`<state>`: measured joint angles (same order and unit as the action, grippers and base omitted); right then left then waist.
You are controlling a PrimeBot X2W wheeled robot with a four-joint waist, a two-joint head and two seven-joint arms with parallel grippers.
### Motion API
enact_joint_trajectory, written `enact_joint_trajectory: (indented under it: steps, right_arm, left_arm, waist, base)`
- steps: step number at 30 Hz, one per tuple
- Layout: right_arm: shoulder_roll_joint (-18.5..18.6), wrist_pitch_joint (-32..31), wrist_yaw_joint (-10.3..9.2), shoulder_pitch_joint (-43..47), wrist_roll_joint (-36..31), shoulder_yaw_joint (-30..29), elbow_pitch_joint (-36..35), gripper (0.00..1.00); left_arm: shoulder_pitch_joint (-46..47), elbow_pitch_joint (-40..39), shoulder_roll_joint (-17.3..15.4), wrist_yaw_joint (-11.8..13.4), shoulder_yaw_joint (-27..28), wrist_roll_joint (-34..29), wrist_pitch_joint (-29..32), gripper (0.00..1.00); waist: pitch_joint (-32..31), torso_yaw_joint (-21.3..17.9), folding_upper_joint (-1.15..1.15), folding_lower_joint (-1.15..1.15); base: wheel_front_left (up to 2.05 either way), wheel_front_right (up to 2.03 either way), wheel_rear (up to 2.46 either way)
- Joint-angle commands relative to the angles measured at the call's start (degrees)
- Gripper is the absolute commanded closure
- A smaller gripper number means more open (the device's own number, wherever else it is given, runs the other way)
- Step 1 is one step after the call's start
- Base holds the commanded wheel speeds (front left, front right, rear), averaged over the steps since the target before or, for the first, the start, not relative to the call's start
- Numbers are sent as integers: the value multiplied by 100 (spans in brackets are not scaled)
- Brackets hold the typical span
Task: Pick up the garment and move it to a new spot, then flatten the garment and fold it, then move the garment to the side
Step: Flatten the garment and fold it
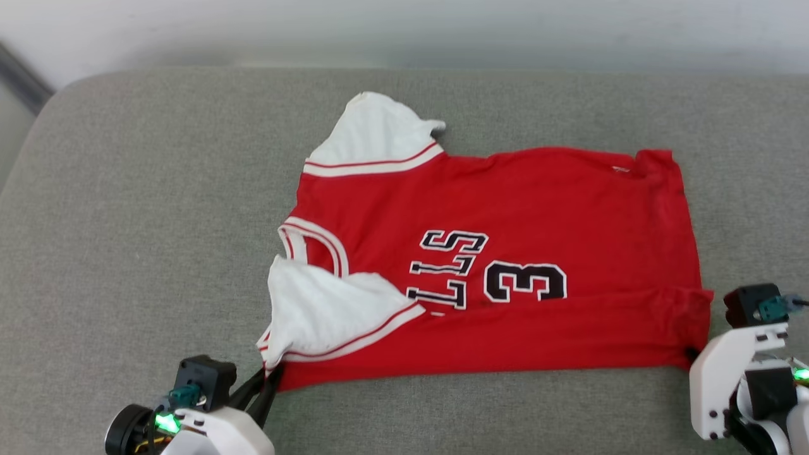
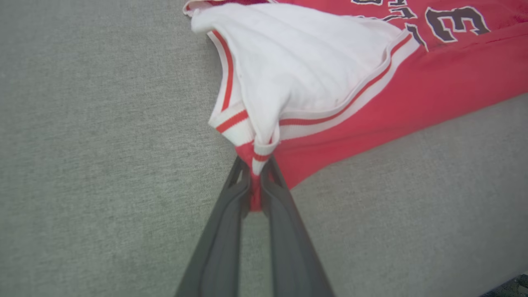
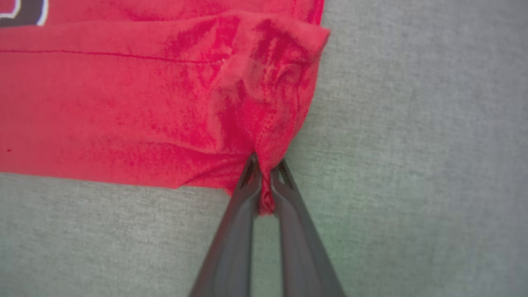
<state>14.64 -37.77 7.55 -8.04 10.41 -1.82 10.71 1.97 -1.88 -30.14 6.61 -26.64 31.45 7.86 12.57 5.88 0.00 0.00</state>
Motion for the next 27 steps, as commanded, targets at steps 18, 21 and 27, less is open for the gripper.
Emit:
enact_joint_trajectory:
  steps: [18, 21, 27]
  right_arm:
    - [162, -856, -12, 2155, 321, -742, -1486, 100]
    - [-9, -759, -11, 2114, 471, -743, -1324, 100]
    - [23, -372, -11, 1915, 448, -667, -866, 61]
  left_arm:
    - [-1253, -29, -305, -41, -439, 135, 171, 100]
    - [-1253, 138, -269, -30, -489, 118, 182, 100]
    - [-1073, 475, -181, -47, -494, 44, -24, 0]
  waist:
    - [-951, -182, 0, 0]
    - [-933, -212, 0, 0]
    - [-893, -215, 0, 0]
  base:
    - [0, 0, 0]
    - [0, 0, 0]
    - [0, 0, 0]
